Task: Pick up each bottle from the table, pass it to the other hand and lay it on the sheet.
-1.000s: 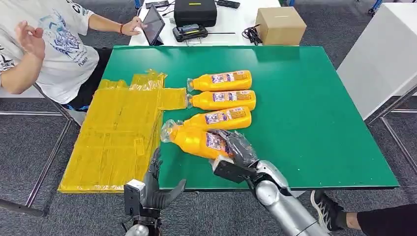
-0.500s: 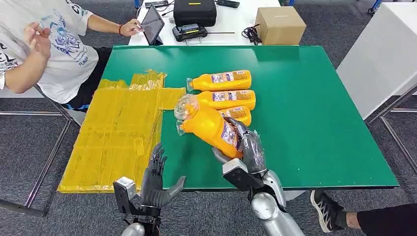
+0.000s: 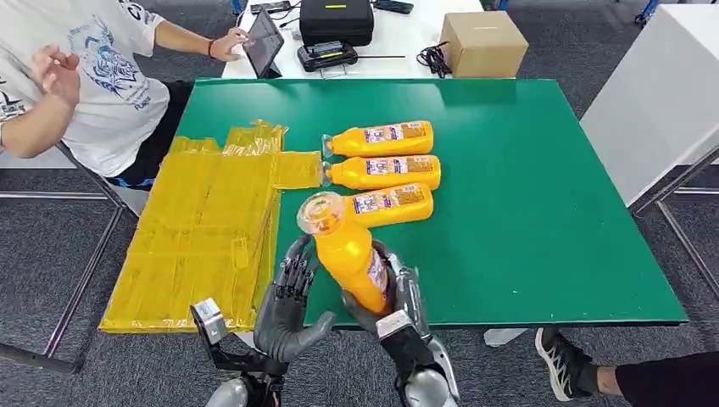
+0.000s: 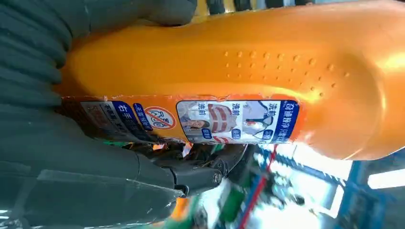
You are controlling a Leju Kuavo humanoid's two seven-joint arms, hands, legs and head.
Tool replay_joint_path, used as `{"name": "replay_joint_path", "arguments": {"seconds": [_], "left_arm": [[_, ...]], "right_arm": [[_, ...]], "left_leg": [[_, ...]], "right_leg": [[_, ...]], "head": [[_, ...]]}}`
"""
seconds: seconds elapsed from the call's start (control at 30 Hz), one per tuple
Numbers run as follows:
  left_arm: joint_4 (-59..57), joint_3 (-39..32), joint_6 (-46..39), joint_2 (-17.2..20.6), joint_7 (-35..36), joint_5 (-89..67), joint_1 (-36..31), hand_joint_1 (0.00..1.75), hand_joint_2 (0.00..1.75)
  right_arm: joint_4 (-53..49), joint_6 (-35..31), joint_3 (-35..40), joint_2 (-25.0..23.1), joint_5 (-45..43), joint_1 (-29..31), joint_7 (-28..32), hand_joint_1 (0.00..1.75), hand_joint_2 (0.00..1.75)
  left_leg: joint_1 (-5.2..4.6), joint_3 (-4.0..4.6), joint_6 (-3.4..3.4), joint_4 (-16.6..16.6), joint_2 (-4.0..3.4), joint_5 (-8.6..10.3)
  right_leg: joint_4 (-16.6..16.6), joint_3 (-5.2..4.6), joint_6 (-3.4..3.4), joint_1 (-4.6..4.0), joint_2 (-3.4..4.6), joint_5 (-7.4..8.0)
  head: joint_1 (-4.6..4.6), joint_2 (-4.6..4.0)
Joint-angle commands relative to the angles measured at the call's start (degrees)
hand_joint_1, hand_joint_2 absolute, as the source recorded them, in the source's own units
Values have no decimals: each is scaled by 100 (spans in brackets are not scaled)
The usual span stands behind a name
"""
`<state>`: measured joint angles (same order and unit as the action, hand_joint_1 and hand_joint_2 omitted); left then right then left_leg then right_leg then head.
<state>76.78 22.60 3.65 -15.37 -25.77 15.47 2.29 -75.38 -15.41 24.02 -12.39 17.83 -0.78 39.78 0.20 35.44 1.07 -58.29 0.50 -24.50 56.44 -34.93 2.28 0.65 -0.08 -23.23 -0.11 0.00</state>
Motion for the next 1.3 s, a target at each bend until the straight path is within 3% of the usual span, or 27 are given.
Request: {"name": "replay_joint_path", "arguments": {"seconds": [0.03,0.6,0.8,1.3], "left_arm": [[-233,73,-90,238,13,-58,-227,0,175],[-356,-66,-322,181,103,-122,-211,0,175],[-499,-138,-399,160,152,-60,-250,0,175],[-934,-143,-408,62,222,-29,-366,0,175]], "right_arm": [[1113,-38,491,-147,-142,328,22,175,175],[1920,-1,1038,-276,-164,647,22,175,175],[2619,-64,1394,-427,359,909,-67,175,175],[3106,-114,2105,-505,928,1056,-305,175,175]], "left_leg": [[0,-23,-4,9,-12,-5],[0,-33,-6,12,-14,-8],[1,-39,-6,12,-18,-11],[2,-28,-6,6,2,-8]], "right_leg": [[-9,20,-5,-1,9,-2],[-11,29,-8,-1,11,-5],[-10,34,-10,-2,14,-7],[-7,27,-9,-3,-6,-10]], "head": [[0,0],[2,0],[0,0],[0,0]]}}
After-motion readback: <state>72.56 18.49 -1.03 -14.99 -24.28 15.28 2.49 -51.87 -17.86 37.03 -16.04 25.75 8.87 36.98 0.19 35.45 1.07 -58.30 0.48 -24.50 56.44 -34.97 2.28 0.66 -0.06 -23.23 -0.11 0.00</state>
